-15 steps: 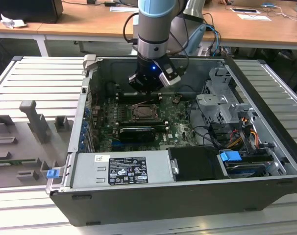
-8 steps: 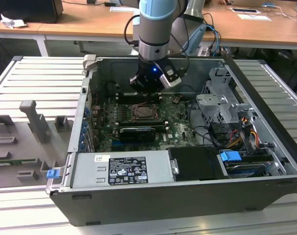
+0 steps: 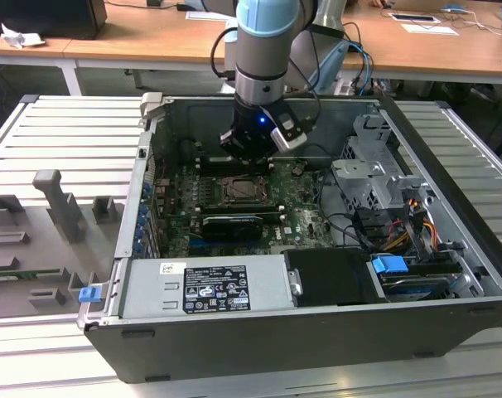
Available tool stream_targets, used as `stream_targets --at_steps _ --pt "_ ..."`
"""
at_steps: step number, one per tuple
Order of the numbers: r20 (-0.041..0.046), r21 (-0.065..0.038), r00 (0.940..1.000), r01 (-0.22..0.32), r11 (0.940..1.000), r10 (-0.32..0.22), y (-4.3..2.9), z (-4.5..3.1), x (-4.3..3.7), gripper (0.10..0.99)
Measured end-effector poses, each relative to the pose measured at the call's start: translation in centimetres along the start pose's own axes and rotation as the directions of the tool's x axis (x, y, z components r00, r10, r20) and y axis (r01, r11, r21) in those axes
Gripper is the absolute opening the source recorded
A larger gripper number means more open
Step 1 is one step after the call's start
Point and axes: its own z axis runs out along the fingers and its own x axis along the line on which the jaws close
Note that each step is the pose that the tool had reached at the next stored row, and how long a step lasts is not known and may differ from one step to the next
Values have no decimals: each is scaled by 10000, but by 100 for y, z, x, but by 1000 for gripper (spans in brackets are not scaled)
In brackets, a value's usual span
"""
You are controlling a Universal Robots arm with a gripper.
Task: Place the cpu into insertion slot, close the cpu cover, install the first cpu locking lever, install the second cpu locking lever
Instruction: 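Install the first cpu locking lever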
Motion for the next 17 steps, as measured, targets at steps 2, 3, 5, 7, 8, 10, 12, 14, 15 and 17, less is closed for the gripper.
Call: stream_targets --at_steps 2,3,5,7,8,10,12,14,15,17 --pt "-5 34 10000 -1 10000 1 -1 5 -2 106" --pt "-7 53 10000 0 10000 0 -1 7 -3 106" --pt "-11 98 10000 3 10000 -3 -2 14 -7 106" --pt "-14 117 10000 3 9999 -2 -3 19 -11 106" --pt "-15 124 10000 2 9999 -2 -3 21 -12 106" --pt "-17 135 10000 1 9999 -1 -4 25 -14 106" --pt "-17 146 10000 2 9999 -2 -5 31 -17 106" --pt "-18 158 10000 2 9999 -2 -6 36 -19 106" --pt "-20 165 10000 2 9999 -1 -6 39 -19 106" --pt "-23 175 10000 2 9998 -1 -7 43 -19 106"
